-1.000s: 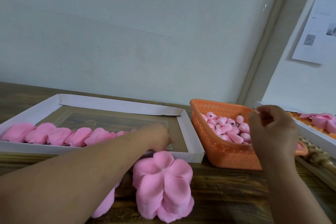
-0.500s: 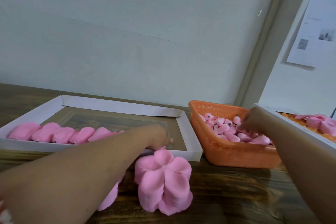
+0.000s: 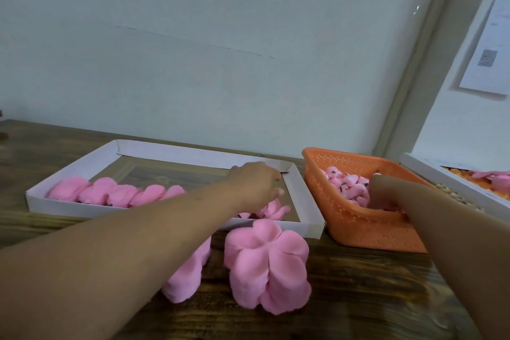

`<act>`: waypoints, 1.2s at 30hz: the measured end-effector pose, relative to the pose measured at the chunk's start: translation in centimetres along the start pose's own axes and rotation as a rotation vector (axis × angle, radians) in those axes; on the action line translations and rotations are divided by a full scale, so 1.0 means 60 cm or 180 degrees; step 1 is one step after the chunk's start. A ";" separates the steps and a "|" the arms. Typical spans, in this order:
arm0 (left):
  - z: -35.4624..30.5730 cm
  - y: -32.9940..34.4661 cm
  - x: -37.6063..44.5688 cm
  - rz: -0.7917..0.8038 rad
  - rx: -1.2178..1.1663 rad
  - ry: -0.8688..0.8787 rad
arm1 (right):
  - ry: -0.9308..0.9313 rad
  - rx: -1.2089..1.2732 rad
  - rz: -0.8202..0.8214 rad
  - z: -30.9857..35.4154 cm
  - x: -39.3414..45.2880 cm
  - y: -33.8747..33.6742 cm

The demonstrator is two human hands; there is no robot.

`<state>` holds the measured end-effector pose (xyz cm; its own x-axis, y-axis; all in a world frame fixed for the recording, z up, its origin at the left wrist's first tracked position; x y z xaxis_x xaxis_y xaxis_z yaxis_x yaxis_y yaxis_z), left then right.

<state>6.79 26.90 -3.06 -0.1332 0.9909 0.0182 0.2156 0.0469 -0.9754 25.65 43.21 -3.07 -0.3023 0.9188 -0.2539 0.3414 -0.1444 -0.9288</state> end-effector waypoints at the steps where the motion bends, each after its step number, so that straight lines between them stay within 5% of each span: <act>1: -0.004 -0.009 -0.006 -0.0045 -0.0108 0.0092 | -0.0029 0.0021 0.0005 0.001 0.001 0.002; 8: -0.013 -0.012 -0.053 0.0316 -0.0452 0.0283 | -0.0282 -0.0375 0.0213 0.015 0.000 0.012; 17: 0.120 -0.075 -0.145 -0.0250 -0.0431 -0.0120 | -0.0286 0.0019 -0.0104 -0.007 -0.010 -0.014; 23: 0.151 -0.030 -0.183 0.0443 0.0082 -0.0167 | -0.0136 0.0991 -0.1212 -0.050 -0.018 -0.059; 28: 0.153 -0.026 -0.191 0.0388 0.0383 -0.0121 | -0.0129 0.1860 -0.1932 -0.078 -0.053 -0.079; 36: 0.160 -0.022 -0.191 0.0178 0.0543 -0.0208 | -0.0242 0.2139 -0.1855 -0.068 -0.090 -0.046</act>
<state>-1.23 14.28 -4.10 -0.1894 0.9808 -0.0459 0.0579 -0.0355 -0.9977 29.99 40.13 1.98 -0.3313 0.8901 0.3128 -0.4715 0.1310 -0.8721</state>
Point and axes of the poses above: each hand's wrist, its own x-axis towards the middle knuckle, its own y-axis out of the palm, z = x × y, the point moved 9 cm from there along x, towards the middle knuckle, and after that the axes turned 11 degrees about z, right-handed, at the moved point
